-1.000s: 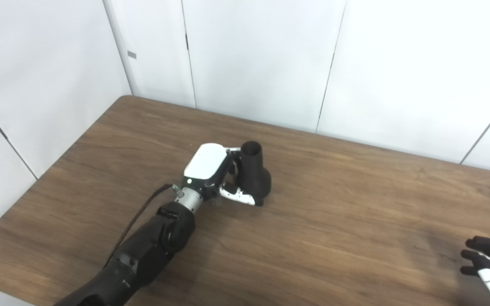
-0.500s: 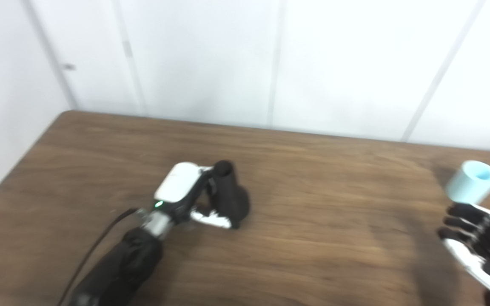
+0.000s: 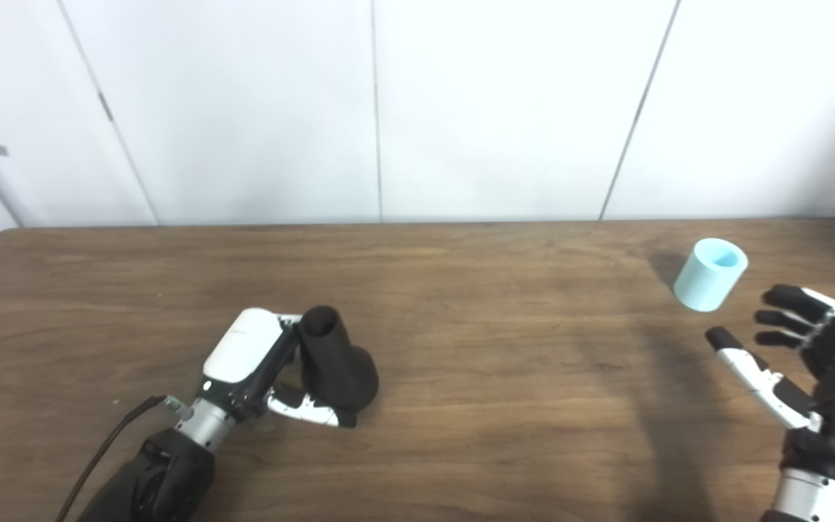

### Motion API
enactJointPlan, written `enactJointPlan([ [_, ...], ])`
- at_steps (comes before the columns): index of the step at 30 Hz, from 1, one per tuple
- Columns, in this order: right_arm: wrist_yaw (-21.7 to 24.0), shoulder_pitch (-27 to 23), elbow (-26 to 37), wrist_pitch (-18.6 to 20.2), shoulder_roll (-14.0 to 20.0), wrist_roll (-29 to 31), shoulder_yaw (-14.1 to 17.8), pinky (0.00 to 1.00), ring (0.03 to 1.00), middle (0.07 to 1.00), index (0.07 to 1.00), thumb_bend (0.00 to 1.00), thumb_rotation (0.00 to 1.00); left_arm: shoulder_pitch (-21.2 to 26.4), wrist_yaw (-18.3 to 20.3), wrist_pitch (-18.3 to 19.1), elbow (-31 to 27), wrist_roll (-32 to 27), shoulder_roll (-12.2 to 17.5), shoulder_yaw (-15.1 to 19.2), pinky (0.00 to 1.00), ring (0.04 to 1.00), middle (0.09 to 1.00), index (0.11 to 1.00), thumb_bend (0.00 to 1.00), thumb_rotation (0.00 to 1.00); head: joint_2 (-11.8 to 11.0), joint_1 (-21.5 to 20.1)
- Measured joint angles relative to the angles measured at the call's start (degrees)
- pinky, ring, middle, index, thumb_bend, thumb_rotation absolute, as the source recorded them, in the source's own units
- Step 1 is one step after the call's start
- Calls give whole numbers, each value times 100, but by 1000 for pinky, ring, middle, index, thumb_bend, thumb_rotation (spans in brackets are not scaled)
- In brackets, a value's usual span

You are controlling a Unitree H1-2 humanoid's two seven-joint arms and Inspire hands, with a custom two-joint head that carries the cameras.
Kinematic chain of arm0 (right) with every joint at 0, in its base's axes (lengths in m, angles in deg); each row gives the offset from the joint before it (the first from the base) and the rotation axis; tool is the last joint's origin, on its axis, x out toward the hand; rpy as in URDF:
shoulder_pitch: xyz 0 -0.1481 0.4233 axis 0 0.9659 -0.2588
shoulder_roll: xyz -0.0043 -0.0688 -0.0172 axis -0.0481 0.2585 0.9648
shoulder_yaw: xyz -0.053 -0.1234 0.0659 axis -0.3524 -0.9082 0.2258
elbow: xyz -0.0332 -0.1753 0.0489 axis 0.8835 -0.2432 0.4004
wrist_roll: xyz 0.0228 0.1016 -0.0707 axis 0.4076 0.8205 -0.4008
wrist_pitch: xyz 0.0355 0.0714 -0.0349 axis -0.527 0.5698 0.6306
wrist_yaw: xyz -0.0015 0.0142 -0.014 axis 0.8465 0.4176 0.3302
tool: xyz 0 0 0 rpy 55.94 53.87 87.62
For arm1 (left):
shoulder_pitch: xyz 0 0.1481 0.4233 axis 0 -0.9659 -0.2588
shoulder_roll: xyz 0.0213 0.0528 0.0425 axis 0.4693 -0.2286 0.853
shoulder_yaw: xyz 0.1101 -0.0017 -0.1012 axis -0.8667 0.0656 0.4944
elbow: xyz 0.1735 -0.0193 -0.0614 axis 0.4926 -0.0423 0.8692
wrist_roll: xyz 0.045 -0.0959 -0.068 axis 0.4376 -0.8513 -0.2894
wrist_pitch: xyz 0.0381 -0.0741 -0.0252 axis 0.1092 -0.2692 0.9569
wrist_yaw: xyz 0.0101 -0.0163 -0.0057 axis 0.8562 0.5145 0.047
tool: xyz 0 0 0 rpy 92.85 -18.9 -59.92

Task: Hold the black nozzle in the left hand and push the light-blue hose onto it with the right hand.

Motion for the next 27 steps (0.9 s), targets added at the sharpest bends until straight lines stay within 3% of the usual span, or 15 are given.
enactJointPlan([
  [4, 41, 34, -1, 322, 68, 164, 62, 696, 774, 807, 818, 750, 261, 10, -15, -18, 32, 29, -16, -43, 312, 407, 471, 520, 502, 0, -62, -176],
  [12, 231, 6, -16, 1058, 317, 81, 57, 850, 891, 883, 927, 866, 363, 229, -335, -20, 246, 303, -26, -420, 289, 395, 471, 527, 501, 0, -88, -300],
  [18, 382, -265, -86, 1503, 710, 48, 76, 819, 908, 928, 983, 880, 374, 427, -686, -30, 407, 507, -60, -780, 288, 396, 461, 515, 502, 0, -106, -361],
  [27, 510, -603, -525, 1956, 1092, 47, 108, 794, 866, 890, 936, 877, 363, 579, -968, -31, 506, 701, -107, -1046, 220, 357, 440, 530, 497, 0, -106, -440],
])
